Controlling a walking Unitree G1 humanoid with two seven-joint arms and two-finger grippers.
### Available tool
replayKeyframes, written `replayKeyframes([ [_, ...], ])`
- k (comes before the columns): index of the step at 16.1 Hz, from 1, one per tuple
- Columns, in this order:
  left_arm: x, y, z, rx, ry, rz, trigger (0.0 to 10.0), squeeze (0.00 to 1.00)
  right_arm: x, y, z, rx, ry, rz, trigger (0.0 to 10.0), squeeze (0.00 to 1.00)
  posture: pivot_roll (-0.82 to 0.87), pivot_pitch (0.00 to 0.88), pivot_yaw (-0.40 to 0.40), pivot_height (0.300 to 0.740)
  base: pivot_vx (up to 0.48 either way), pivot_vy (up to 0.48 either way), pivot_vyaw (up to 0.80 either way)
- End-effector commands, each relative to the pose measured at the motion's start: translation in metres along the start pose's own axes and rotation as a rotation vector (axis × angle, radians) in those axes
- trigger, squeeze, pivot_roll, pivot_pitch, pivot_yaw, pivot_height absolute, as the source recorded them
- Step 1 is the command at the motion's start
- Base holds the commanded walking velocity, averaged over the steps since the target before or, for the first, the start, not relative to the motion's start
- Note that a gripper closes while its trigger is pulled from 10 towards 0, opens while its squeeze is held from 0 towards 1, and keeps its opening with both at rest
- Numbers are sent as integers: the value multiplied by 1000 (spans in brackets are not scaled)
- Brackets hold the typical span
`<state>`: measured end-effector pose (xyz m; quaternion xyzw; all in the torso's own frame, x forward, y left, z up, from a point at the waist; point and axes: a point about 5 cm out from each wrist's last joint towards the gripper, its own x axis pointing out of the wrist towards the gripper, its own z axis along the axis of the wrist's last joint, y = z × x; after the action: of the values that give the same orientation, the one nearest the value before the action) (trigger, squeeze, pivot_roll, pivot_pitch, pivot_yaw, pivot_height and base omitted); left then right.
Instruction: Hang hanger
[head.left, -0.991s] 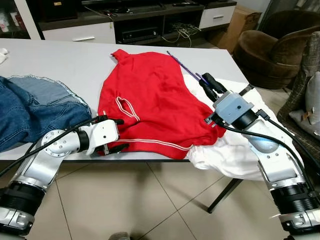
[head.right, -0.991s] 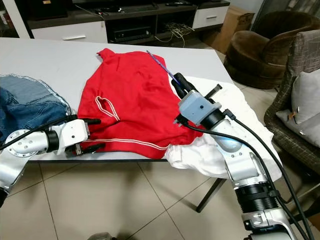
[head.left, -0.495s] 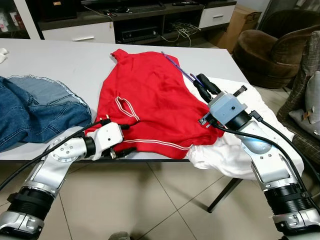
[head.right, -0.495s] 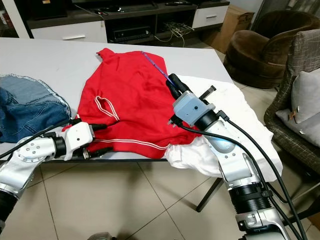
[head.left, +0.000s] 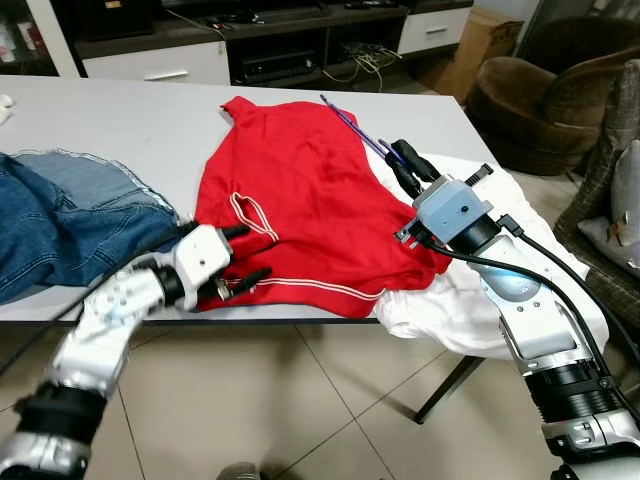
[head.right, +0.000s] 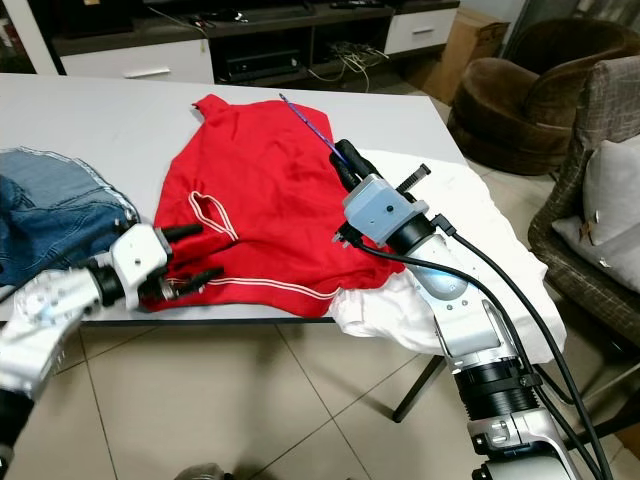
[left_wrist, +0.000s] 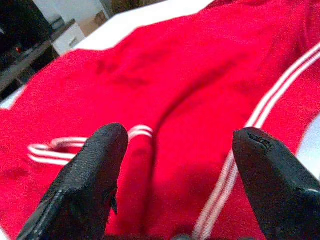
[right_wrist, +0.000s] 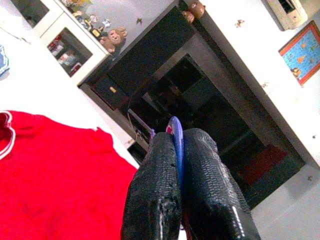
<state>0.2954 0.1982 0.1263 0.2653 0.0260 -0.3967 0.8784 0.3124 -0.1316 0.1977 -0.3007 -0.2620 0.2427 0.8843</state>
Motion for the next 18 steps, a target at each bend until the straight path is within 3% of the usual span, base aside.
replayKeyframes([
  [1,-1,0,4,15,-21,3,10000,0,1,-1,0,-2,3,-6,10000,0,152,2,-53,740,0,0,0],
  [4,-5,2,11,48,-49,-20,10000,0,2,-2,0,1,0,-5,10000,0,155,1,-56,740,0,0,0],
  [13,-5,-8,9,17,-68,-53,10000,0,2,-1,-1,14,5,-8,10000,0,156,3,-56,740,0,0,0],
  [15,-4,-6,9,13,-73,-17,10000,0,3,0,-1,20,5,-10,10000,0,162,4,-57,740,0,0,0],
  [18,-1,0,14,-69,-148,68,10000,0,4,2,-2,37,6,-18,10000,0,164,4,-58,740,0,0,0],
])
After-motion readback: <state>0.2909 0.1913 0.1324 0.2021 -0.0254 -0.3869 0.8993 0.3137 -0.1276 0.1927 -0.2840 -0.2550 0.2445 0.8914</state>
